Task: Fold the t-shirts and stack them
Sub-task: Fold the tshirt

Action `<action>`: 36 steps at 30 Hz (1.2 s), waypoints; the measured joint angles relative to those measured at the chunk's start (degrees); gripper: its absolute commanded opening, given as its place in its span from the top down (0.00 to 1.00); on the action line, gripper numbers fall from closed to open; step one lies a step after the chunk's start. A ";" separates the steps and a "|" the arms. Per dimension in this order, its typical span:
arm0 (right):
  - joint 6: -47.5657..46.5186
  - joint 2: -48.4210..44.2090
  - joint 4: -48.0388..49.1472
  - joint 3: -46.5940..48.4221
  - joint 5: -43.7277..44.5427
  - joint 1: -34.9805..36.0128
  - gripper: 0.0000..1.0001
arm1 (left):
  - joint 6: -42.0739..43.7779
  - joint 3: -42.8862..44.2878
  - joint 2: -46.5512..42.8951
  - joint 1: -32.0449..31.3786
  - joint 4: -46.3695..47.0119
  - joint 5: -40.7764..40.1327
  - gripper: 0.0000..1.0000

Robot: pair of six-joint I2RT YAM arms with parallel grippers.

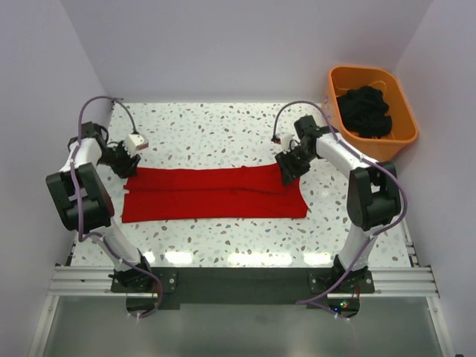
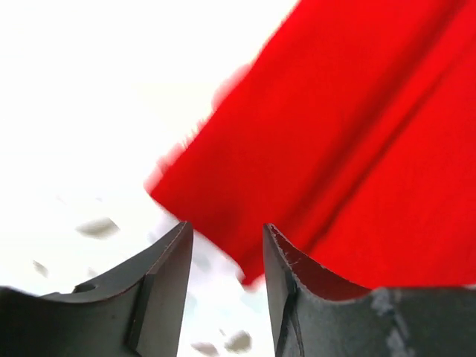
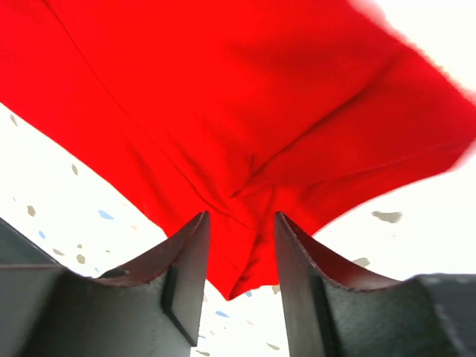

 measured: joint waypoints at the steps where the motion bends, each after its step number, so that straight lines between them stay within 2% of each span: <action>1: 0.33 -0.07 -0.63 1.57 -0.63 -0.50 0.55 | -1.57 1.53 -0.28 -1.44 0.24 1.16 0.50; 5: 2.51 -0.42 -0.74 6.84 -2.34 -3.54 0.56 | -12.11 4.26 -2.56 -9.86 4.74 5.95 0.48; 6: 2.99 -0.33 -0.63 7.72 -2.45 -4.07 0.56 | -15.72 4.46 -2.91 -14.69 6.78 7.02 0.48; 9: 4.98 1.20 -0.15 11.10 -3.39 -5.55 0.55 | -26.82 4.92 -2.38 -23.54 13.57 9.86 0.40; 14: 7.76 6.45 0.59 14.29 -5.35 -5.62 0.55 | -45.86 7.63 4.00 -33.92 25.49 13.46 0.42; 22: 8.92 12.11 0.28 16.57 -6.58 -5.35 0.55 | -60.43 10.21 13.75 -41.27 33.05 13.57 0.43; 36: 9.38 15.32 0.31 18.05 -6.86 -5.35 0.60 | -67.12 13.33 18.73 -45.72 34.80 13.60 0.41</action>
